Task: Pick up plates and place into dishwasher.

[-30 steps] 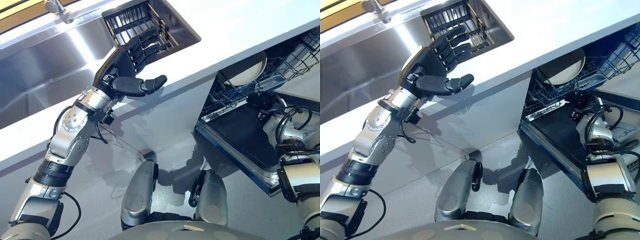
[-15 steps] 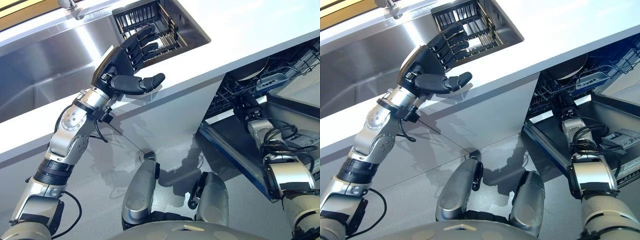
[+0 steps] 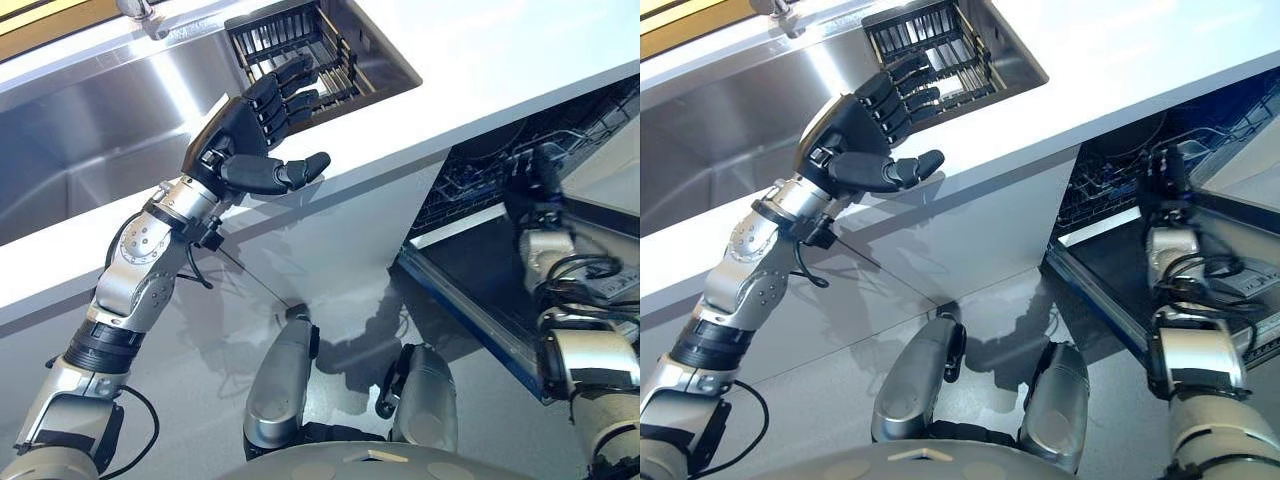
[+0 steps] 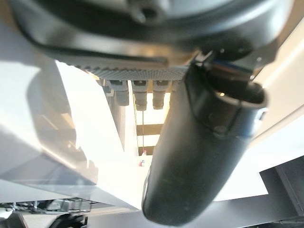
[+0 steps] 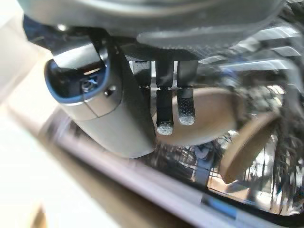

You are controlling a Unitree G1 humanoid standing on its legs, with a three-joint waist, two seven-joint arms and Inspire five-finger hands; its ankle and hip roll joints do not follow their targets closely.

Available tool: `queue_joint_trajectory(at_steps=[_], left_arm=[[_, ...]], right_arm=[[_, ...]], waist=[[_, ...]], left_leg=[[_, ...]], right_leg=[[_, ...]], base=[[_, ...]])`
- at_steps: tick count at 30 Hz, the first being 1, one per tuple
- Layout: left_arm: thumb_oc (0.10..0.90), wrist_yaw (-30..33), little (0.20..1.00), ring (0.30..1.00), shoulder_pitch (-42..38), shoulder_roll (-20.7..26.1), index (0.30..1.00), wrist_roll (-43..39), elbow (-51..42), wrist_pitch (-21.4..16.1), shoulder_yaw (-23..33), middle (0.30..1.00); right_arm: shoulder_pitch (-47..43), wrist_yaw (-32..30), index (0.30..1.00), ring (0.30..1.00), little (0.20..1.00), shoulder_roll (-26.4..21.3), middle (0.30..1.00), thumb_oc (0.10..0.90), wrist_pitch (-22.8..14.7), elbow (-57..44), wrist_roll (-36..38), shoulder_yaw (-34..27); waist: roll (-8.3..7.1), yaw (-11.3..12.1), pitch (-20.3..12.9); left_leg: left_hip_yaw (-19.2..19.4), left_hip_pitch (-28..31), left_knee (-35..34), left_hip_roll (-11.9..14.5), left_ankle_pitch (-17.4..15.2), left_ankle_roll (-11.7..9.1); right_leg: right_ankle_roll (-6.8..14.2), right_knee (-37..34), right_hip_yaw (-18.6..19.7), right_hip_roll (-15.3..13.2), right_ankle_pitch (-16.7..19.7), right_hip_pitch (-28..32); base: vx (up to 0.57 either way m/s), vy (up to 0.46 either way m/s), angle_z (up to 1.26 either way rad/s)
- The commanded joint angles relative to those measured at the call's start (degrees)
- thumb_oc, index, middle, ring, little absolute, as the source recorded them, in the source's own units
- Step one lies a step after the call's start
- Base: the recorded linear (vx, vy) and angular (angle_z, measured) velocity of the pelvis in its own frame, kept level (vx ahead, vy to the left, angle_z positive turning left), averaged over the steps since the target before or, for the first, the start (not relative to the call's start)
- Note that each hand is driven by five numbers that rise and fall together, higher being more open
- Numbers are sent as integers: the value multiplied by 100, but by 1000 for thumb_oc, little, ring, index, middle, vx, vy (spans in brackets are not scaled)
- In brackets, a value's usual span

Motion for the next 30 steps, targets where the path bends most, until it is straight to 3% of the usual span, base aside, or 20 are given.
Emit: queue_joint_trajectory(at_steps=[1,9,11,15,19,20,22,25,27,30], left_arm=[[800,221,900,900,377,-106,900,-375,-94,-363,104,900],[800,441,900,900,497,-199,900,-248,-293,-504,247,900],[800,449,900,900,506,-206,900,-208,-331,-502,282,900],[800,410,900,900,536,-226,900,-183,-346,-548,345,900],[800,472,900,900,520,-295,900,-74,-379,-582,350,900],[800,530,900,900,480,-310,900,35,-368,-584,334,900],[800,553,900,900,462,-304,900,37,-364,-578,318,900],[800,578,900,900,486,-304,900,-3,-348,-608,295,900],[800,597,900,900,510,-303,900,10,-346,-665,244,900],[800,587,900,900,506,-280,900,-34,-336,-709,197,900]], right_arm=[[-32,-557,900,900,900,-386,900,800,125,-594,-1292,-142],[1369,-1277,900,900,900,-585,900,800,1125,-2052,-1499,-699],[1875,-1377,900,900,900,-525,900,800,1208,-2577,-1407,-899],[2410,-1855,900,900,900,-485,900,800,878,-3031,-1754,-1279],[2744,-2752,900,900,900,-369,900,800,417,-3301,-2367,-1732],[2846,-3078,900,900,900,-396,900,800,217,-3290,-3014,-1892],[2909,-3303,900,900,900,-436,900,800,118,-3280,-3479,-1973],[3114,-4088,900,900,900,-675,900,800,-6,-2818,-4565,-2275],[3215,-4430,900,900,900,-816,900,800,-195,-2434,-4735,-2414],[3338,-4310,900,900,900,-919,900,800,-453,-1911,-4631,-2564]], waist=[[-357,-322,-542],[-538,-754,-538],[-597,-875,-562],[-653,-1027,-628],[-655,-1185,-692],[-650,-1250,-717],[-641,-1283,-727],[-590,-1380,-745],[-560,-1419,-735],[-517,-1441,-709]], left_leg=[[285,389,352,34,-777,573],[490,545,42,164,-731,611],[548,608,-66,191,-709,617],[633,707,-240,227,-690,623],[743,810,-401,251,-645,620],[796,846,-464,256,-624,615],[833,873,-499,259,-613,612],[939,909,-545,242,-614,619],[982,893,-539,233,-601,623],[1016,858,-515,223,-601,624]], right_leg=[[-182,-204,176,424,531,340],[-204,-512,396,638,629,391],[-207,-621,438,699,657,434],[-202,-847,480,787,712,536],[-176,-1023,544,896,773,592],[-163,-1118,583,946,801,619],[-161,-1183,611,975,821,644],[-164,-1292,669,1041,845,657],[-170,-1321,700,1068,856,637],[-180,-1317,713,1062,860,604]], base=[[-15,44,-23],[-34,28,-21],[-38,0,-17],[-13,0,-21],[-10,15,-15],[-9,17,-26],[3,26,-18],[1,43,-9],[-15,38,-11],[-19,40,-12]])
